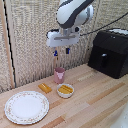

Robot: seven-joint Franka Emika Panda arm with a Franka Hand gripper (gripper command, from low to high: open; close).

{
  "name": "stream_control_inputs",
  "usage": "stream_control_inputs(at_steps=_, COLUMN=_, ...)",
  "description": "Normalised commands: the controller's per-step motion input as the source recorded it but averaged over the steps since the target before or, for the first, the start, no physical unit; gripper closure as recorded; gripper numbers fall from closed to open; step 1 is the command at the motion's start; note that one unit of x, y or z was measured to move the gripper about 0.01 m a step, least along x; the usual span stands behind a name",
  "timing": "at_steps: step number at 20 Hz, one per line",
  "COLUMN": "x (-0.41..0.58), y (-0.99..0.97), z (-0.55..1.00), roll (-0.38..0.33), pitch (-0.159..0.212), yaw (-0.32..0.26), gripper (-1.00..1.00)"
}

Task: Carefully navigate your gripper to the air fryer's handle. Confidently seize the handle using your gripper. Gradually bring the handle toward yourself to access the air fryer.

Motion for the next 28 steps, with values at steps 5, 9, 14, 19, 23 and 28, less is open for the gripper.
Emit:
stream_control_inputs(at_steps=5, x=0.070, y=0.08, z=0.02, roll=-0.100, pitch=-0.020, yaw=-0.279, gripper=-1.00)
stream_control_inputs(at_steps=9, x=0.097, y=0.01, z=0.01, roll=-0.125, pitch=-0.030, yaw=-0.346, gripper=-1.00)
stream_control_inputs(at_steps=14, x=0.097, y=0.03, z=0.00, roll=-0.198, pitch=-0.068, yaw=-0.278, gripper=-1.00)
stream_control_inputs(at_steps=19, x=0.011, y=0.00, z=0.00, roll=-0.319, pitch=-0.102, yaw=-0.175, gripper=-1.00)
stream_control_inputs(at_steps=23, x=-0.002, y=0.00, z=0.00, roll=-0.375, pitch=-0.098, yaw=-0.107, gripper=-1.00)
stream_control_inputs(at_steps=28, x=-0.045, y=0.00, z=-0.03, roll=-0.375, pitch=-0.073, yaw=-0.097, gripper=-1.00)
